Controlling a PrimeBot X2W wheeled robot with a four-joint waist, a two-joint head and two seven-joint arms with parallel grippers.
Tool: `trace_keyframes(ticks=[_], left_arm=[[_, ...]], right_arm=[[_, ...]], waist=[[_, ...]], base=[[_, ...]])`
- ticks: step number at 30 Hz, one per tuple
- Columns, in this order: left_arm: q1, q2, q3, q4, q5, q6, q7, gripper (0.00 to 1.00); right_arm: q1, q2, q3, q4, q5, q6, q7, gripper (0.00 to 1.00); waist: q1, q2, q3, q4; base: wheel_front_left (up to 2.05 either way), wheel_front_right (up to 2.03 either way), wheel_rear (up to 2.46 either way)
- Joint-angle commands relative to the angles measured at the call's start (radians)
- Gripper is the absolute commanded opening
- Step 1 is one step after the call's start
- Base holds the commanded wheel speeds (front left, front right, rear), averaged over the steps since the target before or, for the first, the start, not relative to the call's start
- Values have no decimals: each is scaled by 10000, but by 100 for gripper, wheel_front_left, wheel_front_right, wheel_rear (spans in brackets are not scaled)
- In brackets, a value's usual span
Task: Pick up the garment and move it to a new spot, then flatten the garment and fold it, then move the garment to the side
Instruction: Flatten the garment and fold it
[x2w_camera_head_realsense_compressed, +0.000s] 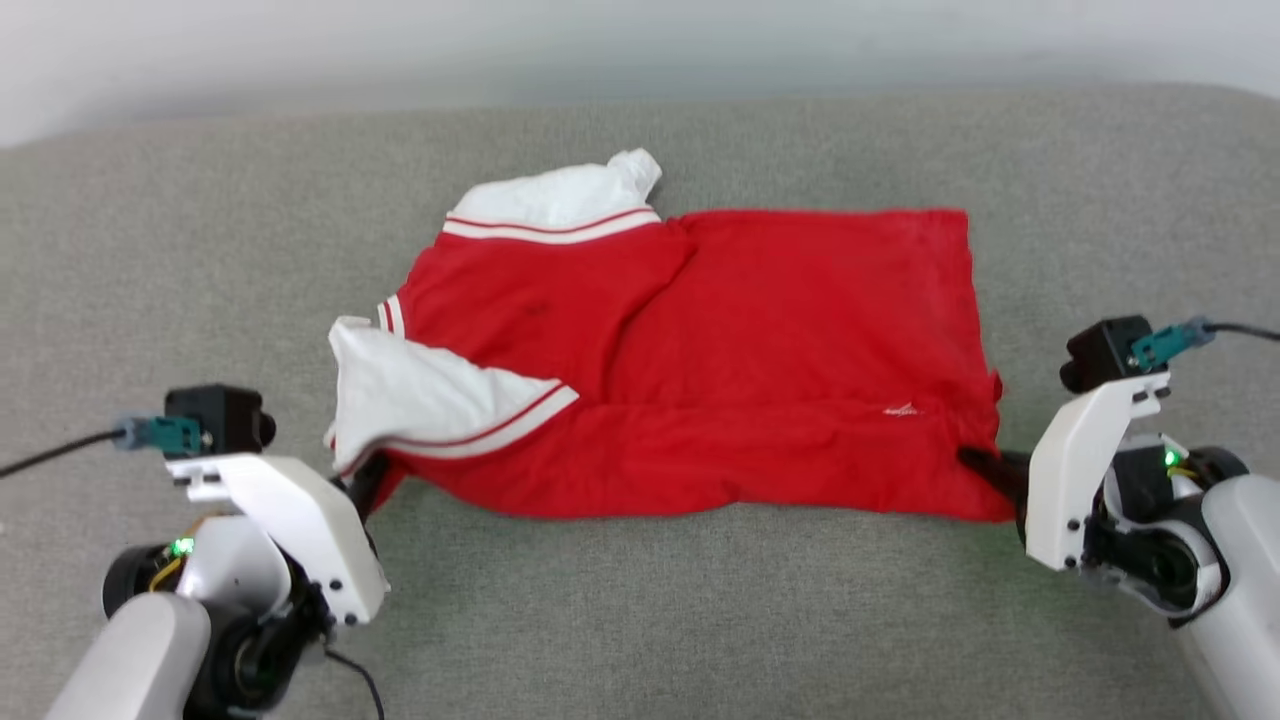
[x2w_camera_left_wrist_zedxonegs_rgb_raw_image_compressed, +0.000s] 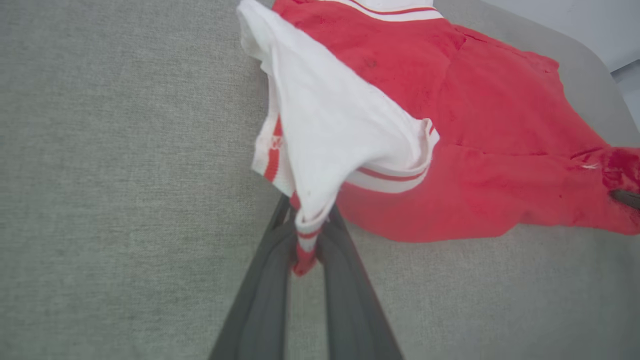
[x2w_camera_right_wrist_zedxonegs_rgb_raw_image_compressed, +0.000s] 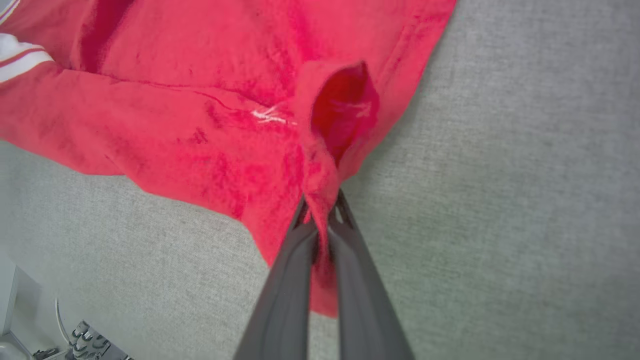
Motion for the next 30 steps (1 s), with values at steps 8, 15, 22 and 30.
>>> trace_keyframes(ticks=[8,15,22,30], left_arm=[[1546,123,24,-297,-191,306,-42,0],[2531,194,134,-570,-562,570,198,0],[2162,-318,-99,245,-689,213,-92,100],[1502,-438,323,698,-5,178,-1662,100]], right_arm=[[1333,-81,-230,-355,122,-4,291,0],[2269,4,-737,-533,-138,-4,295,0],[2477,274,-858,-486,-737,-4,-1332,100],[2449,300,-1148,-1030,-1436,-4,-4331,100]], waist=[[0,0,-1437,-17],[0,0,-1581,-51],[0,0,-1411,-130],[0,0,-1532,-471]], base=[[0,0,0],[0,0,0],[0,0,0],[0,0,0]])
